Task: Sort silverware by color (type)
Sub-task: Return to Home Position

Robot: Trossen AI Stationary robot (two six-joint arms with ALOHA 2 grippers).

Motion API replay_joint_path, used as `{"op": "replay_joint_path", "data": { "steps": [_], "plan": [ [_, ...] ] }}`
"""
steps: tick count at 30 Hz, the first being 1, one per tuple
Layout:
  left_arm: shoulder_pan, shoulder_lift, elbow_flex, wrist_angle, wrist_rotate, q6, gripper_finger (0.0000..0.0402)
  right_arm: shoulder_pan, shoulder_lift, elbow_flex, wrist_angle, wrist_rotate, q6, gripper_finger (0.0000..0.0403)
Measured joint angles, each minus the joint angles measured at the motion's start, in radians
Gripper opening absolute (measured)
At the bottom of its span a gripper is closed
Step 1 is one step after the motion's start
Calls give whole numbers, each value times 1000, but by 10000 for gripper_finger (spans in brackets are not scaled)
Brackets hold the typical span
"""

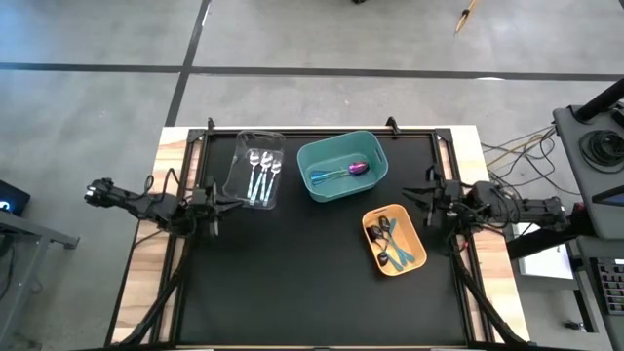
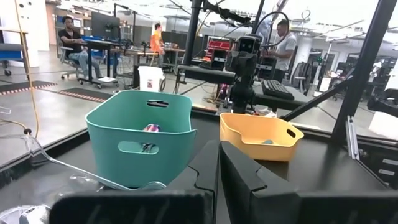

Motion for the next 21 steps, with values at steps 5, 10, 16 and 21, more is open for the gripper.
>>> {"op": "replay_joint_path", "data": {
  "steps": [5, 10, 16, 21],
  "plan": [
    [0, 9, 0, -1, 0, 0, 0, 0, -1, -37, 13, 0, -5, 52],
    [0, 26, 0, -2, 1, -1, 0, 0, -2, -79, -3, 0, 26, 52],
    [0, 64, 0, -3, 1, -1, 0, 0, -3, -79, -39, -2, 12, 52],
    [0, 95, 0, -3, 1, -2, 0, 0, 10, -79, -40, 8, -30, 52]
  ]
}}
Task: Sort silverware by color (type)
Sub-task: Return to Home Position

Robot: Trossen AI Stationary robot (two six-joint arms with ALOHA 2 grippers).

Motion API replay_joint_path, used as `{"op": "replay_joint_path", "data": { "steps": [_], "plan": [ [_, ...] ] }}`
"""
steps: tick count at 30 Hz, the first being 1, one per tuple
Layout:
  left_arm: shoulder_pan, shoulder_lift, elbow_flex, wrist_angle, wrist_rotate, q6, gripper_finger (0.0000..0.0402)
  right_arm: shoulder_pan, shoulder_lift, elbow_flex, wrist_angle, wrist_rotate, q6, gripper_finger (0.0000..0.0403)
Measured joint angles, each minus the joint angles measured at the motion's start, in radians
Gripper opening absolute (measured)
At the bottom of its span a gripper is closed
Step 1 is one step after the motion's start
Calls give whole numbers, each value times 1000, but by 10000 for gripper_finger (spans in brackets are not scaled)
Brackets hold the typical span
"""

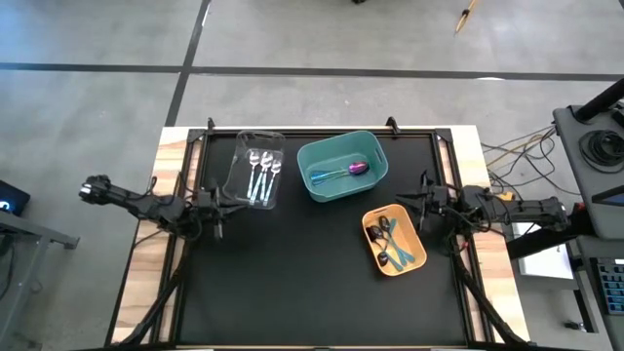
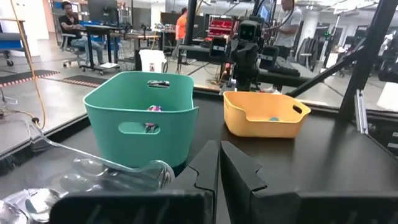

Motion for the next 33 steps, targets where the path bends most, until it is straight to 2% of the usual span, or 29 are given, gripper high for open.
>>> {"op": "replay_joint_path", "data": {
  "steps": [4, 33],
  "plan": [
    [0, 17, 0, 3, -3, -40, 0, 0, 13, 0, -1, 0, -5, 52],
    [0, 50, 3, 8, -7, -43, 0, 0, 27, -1, -4, 0, 13, 52]
  ]
}}
